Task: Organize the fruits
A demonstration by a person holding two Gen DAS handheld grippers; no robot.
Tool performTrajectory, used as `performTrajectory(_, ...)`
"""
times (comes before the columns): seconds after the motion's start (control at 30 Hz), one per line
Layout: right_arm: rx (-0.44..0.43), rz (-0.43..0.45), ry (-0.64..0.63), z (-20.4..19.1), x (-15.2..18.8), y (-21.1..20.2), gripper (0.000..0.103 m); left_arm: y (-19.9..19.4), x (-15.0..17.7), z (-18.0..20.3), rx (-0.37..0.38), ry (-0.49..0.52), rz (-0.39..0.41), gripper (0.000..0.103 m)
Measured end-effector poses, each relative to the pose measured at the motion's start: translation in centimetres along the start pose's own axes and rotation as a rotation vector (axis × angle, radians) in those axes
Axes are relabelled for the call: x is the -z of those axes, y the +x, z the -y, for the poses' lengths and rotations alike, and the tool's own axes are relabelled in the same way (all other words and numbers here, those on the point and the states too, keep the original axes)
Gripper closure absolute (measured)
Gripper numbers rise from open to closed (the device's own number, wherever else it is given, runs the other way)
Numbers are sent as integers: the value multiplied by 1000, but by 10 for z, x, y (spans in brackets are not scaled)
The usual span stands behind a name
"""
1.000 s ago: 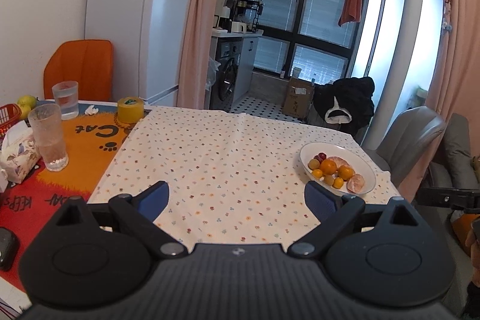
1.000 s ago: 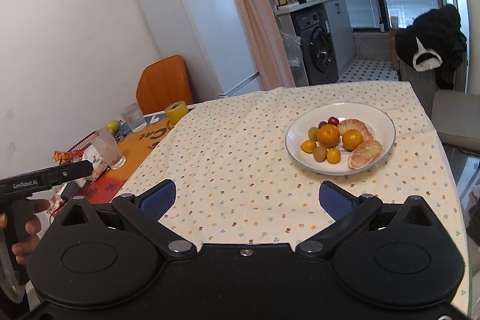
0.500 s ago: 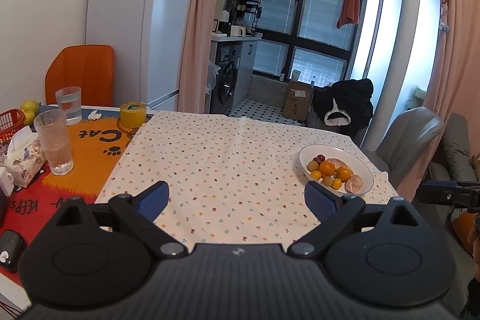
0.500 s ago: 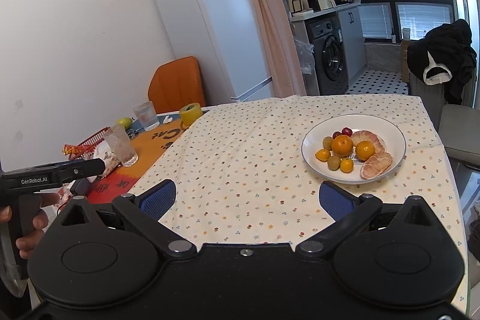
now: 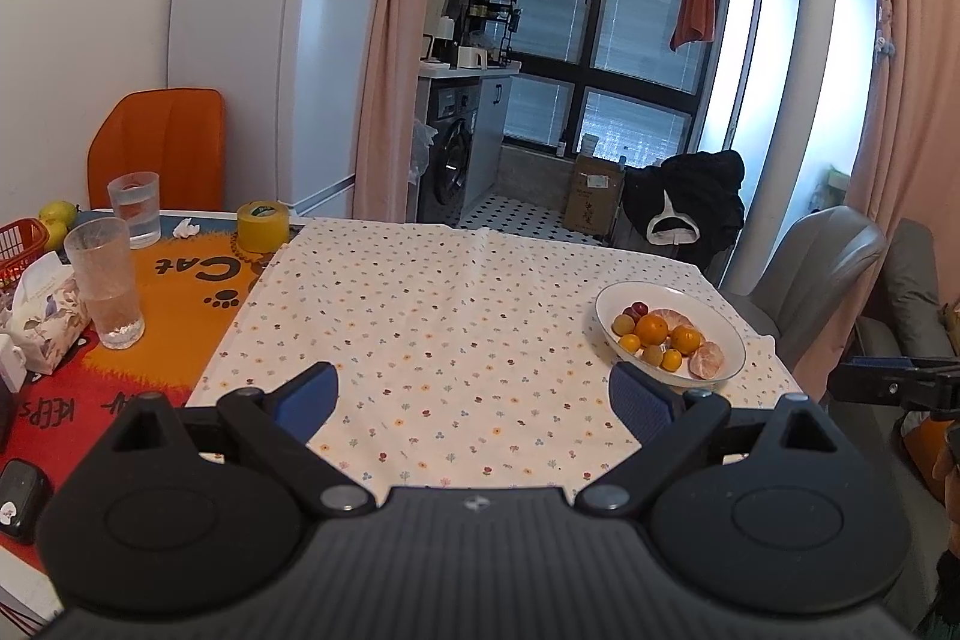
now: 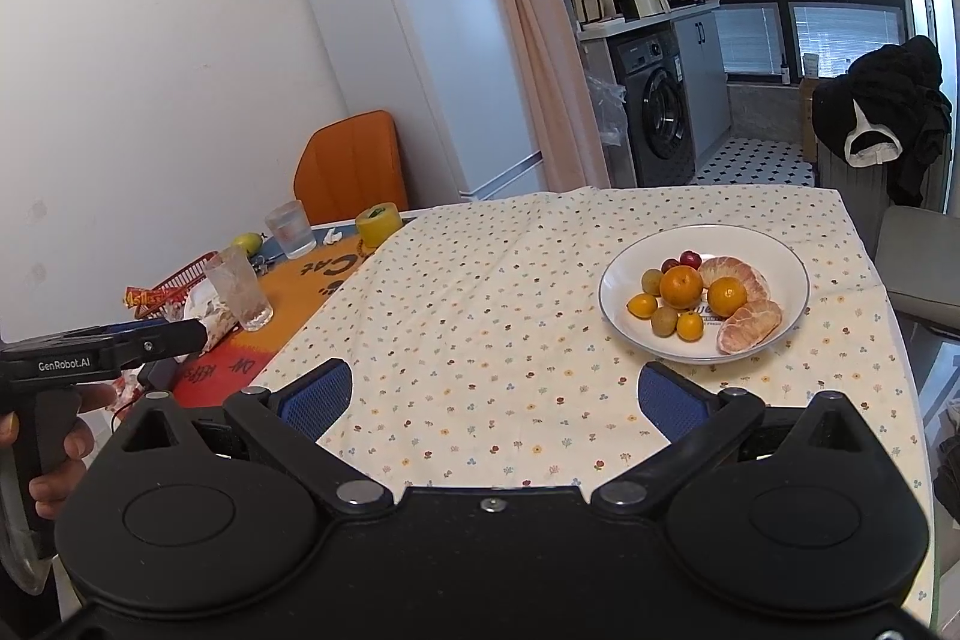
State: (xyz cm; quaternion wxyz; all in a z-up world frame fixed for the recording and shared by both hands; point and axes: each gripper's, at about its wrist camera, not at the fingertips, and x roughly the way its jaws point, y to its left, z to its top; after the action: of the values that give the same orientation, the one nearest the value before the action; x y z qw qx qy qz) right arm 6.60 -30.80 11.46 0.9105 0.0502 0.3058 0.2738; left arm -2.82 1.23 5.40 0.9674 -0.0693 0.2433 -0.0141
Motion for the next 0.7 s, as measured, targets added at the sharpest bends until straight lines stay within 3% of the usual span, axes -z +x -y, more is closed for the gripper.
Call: performTrajectory(0.7,-13,-5,-15,-4,2,-1,0,2,5,1,11,9,-17,7)
